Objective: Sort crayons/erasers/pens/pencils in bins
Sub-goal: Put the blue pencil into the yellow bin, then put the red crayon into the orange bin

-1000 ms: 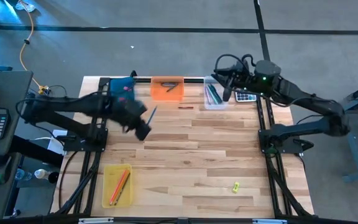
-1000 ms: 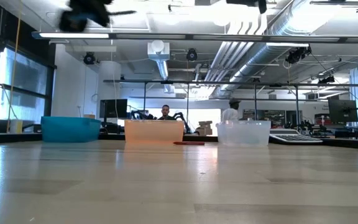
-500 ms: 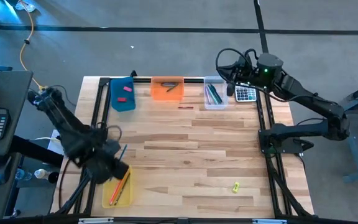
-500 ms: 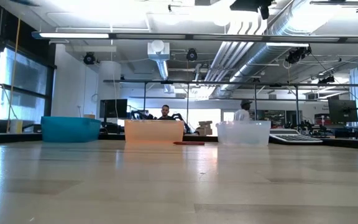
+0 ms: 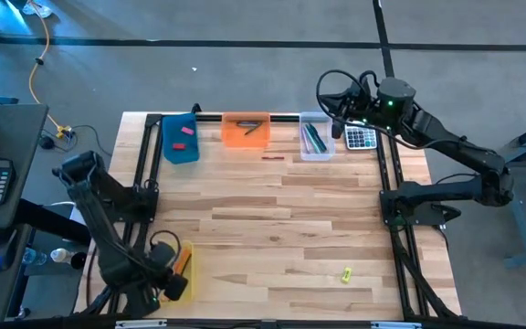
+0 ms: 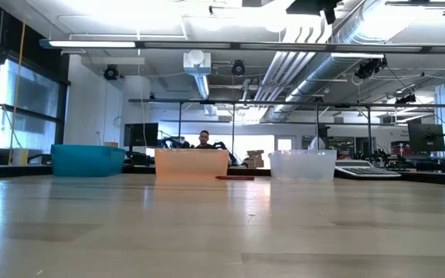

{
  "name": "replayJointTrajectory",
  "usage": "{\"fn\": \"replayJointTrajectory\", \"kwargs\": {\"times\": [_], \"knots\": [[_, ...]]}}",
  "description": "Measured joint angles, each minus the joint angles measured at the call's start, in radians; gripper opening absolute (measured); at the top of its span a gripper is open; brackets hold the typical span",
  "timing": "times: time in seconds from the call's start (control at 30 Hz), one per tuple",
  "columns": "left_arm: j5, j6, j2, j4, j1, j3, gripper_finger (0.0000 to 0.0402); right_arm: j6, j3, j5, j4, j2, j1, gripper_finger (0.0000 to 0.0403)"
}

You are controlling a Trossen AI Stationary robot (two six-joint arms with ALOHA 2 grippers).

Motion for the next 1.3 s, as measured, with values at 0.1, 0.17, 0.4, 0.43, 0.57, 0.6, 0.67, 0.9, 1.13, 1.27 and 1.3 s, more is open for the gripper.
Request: {"fn": "replayJointTrajectory", "kwargs": {"times": [0.1,0.17,0.4,0.43,0.57,0.6,0.67,0.9,1.13,1.27,1.3], "knots": [[0.006,0.004,0.049,0.04,0.0,0.0,0.0,0.0,0.0,0.0,0.0,0.0,0.0,0.0001],[0.015,0.0,0.076,0.061,0.001,0.0,0.0,0.0,0.0,0.0,0.001,0.0,0.0,0.0],[0.064,-0.019,0.121,0.07,0.009,-0.007,0.0,0.0,0.0,0.001,0.001,0.0,0.0,0.0],[0.072,-0.019,0.122,0.075,0.014,-0.017,0.0,0.0,0.0,0.004,0.001,0.0,0.0,0.0],[0.075,-0.019,0.106,0.08,0.039,-0.063,0.0,0.0,0.0,0.031,0.001,0.001,0.0,0.0],[0.072,-0.015,0.1,0.084,0.045,-0.075,0.0,0.0,0.0,0.032,0.001,0.001,0.0,0.0],[0.071,0.002,0.097,0.103,0.056,-0.096,0.0,0.0,0.0,0.032,0.001,0.001,0.0,0.0],[0.112,0.05,0.091,0.245,0.061,-0.156,0.0,0.0,0.0,0.031,0.001,0.001,0.0,0.0],[0.165,0.054,0.091,0.241,0.061,-0.159,0.0029,0.0,0.0,0.031,0.001,0.001,0.0,0.0],[0.172,0.09,0.088,0.24,0.06,-0.159,0.0065,0.0,0.0,0.031,0.0,0.001,0.0,0.0],[0.169,0.1,0.083,0.239,0.061,-0.159,0.0073,0.0,0.0,0.031,0.0,0.001,0.0,0.0]]}}
